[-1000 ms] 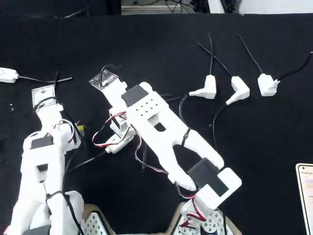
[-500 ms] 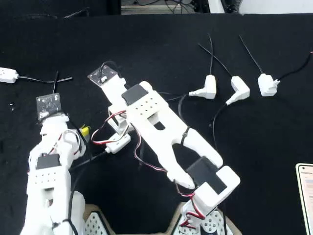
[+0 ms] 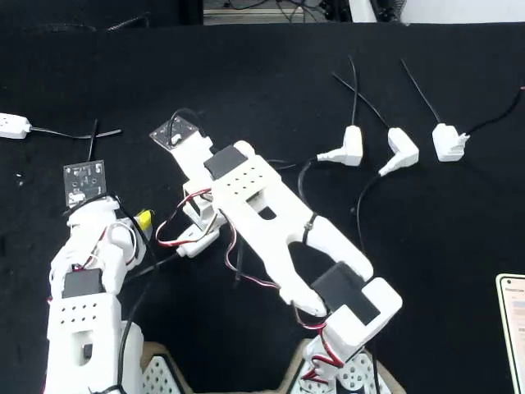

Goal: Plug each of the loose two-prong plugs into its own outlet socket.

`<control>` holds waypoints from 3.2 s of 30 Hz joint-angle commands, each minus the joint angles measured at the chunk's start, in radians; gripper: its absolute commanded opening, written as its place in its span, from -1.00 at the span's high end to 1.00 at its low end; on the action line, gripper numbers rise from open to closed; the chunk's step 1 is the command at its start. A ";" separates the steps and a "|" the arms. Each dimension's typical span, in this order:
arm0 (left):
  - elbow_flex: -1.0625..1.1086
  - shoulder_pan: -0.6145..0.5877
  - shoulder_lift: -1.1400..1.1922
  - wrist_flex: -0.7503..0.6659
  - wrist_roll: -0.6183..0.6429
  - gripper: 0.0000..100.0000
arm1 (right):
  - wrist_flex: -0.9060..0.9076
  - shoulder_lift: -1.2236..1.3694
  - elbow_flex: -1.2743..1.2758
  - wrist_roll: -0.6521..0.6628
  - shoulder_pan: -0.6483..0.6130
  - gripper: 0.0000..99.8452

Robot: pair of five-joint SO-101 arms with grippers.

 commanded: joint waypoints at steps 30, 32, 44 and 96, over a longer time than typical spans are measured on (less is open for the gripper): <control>-0.005 0.036 -0.020 0.006 -0.015 0.51 | 0.106 0.128 -0.202 0.000 0.020 0.98; -0.005 0.036 -0.020 0.006 -0.015 0.51 | 0.120 0.128 -0.223 -0.002 0.017 0.98; -0.005 0.036 -0.020 0.005 -0.015 0.51 | 0.164 0.136 -0.288 0.006 0.015 0.98; -0.008 0.030 -0.020 0.008 -0.015 0.51 | 0.104 0.292 -0.305 0.005 -0.025 0.98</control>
